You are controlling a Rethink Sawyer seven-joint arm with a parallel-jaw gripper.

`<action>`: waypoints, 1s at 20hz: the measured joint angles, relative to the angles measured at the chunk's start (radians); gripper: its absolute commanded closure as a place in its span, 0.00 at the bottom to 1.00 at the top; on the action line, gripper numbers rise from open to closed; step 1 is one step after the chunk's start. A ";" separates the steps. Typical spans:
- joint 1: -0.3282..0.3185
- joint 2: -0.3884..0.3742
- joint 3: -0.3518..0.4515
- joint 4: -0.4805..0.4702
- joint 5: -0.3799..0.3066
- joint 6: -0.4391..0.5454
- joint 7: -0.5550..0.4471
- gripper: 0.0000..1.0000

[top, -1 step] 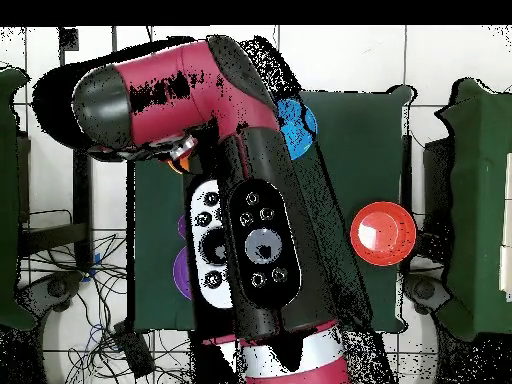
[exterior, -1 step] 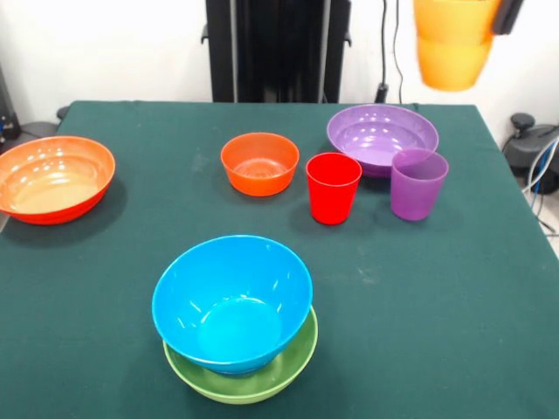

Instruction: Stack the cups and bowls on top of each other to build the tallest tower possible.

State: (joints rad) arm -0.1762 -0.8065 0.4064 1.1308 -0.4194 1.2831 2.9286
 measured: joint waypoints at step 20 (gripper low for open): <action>-0.101 0.056 0.000 -0.110 -0.007 -0.033 -0.060 1.00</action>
State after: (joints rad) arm -0.2773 -0.7508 0.4064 1.0209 -0.4269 1.2506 2.8684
